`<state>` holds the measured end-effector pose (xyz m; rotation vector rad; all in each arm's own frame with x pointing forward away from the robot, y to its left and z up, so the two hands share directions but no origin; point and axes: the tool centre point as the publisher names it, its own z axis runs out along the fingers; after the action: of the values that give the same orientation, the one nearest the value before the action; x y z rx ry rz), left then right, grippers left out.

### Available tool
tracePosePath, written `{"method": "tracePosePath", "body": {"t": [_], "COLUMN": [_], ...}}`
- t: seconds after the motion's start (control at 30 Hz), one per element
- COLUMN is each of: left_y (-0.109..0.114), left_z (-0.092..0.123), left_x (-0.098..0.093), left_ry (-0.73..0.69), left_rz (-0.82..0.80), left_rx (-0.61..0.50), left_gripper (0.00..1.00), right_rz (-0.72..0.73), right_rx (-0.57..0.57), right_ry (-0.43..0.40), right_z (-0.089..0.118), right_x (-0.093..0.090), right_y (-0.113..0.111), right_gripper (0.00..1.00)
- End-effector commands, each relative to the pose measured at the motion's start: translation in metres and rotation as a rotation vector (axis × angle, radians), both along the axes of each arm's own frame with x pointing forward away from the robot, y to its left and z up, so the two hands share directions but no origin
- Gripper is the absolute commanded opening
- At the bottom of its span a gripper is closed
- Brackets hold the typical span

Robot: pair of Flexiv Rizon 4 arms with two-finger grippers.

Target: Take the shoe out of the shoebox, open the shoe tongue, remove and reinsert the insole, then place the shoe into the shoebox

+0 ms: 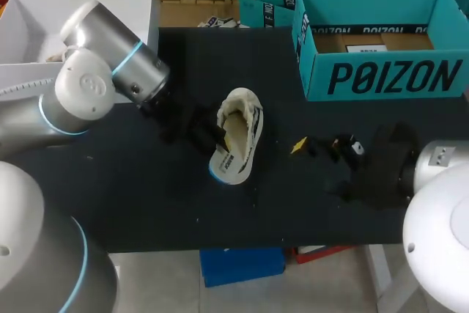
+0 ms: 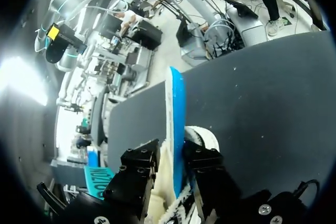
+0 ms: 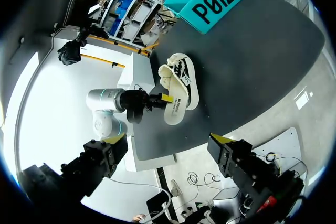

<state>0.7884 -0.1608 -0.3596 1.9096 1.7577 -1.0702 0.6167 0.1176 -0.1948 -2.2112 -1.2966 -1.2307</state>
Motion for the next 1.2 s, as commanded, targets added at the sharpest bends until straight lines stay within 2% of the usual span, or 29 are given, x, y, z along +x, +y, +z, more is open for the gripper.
{"method": "tracePosePath", "body": {"t": [0.03, 0.07, 0.67, 1.2], "left_y": [0.001, 0.001, -0.009, -0.016], "left_z": [0.001, 0.001, -0.010, -0.018], "left_x": [-0.001, -0.001, 0.022, 0.051], "left_ry": [-0.001, -0.001, -0.035, -0.112], "left_rz": [-0.005, -0.006, 0.049, 0.125], "left_rx": [0.011, 0.011, -0.025, -0.002], "left_gripper": [0.07, 0.00, 0.00, 0.00], "right_rz": [-0.003, -0.003, -0.003, -0.003], "right_rx": [0.030, 0.030, 0.030, 0.030], "right_ry": [-0.007, -0.007, -0.007, -0.007], "right_z": [-0.007, -0.007, -0.007, -0.007], "right_x": [-0.005, -0.005, -0.005, -0.005], "right_y": [-0.002, -0.002, -0.002, -0.002], "right_gripper": [1.00, 1.00, 1.00, 1.00]}}
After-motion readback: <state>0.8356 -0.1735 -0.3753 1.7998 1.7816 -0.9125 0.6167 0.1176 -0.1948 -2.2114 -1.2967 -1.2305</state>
